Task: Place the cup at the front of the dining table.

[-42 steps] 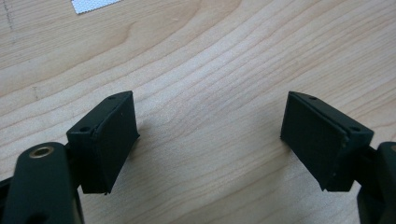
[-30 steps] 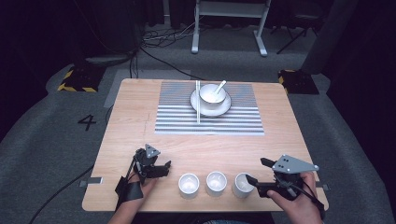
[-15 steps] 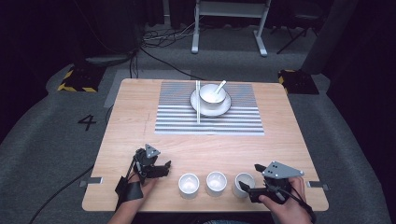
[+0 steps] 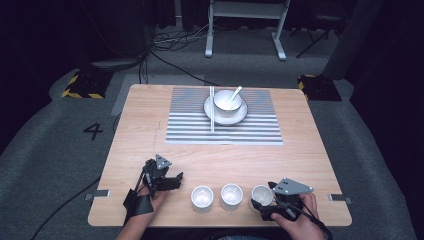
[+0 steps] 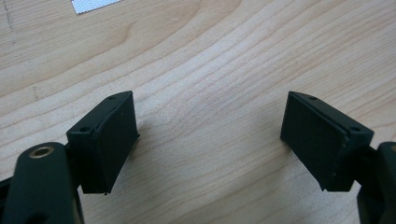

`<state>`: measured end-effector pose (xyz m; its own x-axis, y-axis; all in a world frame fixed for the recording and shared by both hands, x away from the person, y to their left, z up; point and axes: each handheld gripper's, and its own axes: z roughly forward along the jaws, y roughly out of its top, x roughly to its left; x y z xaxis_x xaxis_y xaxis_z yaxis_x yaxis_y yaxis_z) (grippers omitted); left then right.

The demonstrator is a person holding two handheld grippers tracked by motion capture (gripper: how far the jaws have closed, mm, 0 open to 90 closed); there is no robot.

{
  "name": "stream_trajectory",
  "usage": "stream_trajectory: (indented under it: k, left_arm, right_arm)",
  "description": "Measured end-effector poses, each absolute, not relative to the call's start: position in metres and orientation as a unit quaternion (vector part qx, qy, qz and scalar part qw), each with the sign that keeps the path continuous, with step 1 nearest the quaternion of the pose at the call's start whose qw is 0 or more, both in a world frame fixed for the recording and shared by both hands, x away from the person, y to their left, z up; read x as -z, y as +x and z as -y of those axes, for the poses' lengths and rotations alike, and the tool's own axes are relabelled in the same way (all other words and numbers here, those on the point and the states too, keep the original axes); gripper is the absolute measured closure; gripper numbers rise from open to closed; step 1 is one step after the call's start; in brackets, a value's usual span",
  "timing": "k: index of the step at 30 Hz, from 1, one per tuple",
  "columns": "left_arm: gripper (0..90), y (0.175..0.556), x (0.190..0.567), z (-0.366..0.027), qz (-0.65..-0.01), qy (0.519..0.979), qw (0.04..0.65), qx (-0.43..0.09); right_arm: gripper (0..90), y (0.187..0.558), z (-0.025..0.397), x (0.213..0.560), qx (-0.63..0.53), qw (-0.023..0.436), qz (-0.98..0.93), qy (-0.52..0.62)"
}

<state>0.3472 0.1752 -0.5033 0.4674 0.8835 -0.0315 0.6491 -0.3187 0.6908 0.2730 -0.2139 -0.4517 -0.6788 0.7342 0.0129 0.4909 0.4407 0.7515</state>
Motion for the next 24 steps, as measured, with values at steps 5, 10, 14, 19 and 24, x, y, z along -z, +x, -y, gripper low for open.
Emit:
stream_trajectory:
  k: [5,10,14,19,24]
  left_arm:
    - [18.9,0.347,0.503,-0.175,-0.484,0.792,0.327,-0.18]
    - [18.9,0.347,0.503,-0.175,-0.483,0.792,0.327,-0.18]
    - [18.9,0.347,0.503,-0.175,-0.484,0.792,0.327,-0.179]
    - [18.9,0.347,0.503,-0.175,-0.483,0.792,0.327,-0.18]
    - [18.9,0.347,0.503,-0.175,-0.482,0.793,0.326,-0.18]
  right_arm:
    - [16.3,0.276,0.213,0.464,-0.363,0.157,-0.84,0.371]
    - [18.8,0.278,0.21,0.473,-0.349,0.156,-0.846,0.371]
    - [26.3,0.278,0.21,0.475,-0.35,0.146,-0.848,0.371]
    - [27.1,0.278,0.209,0.474,-0.347,0.143,-0.849,0.372]
    - [27.2,0.279,0.208,0.473,-0.341,0.141,-0.85,0.375]
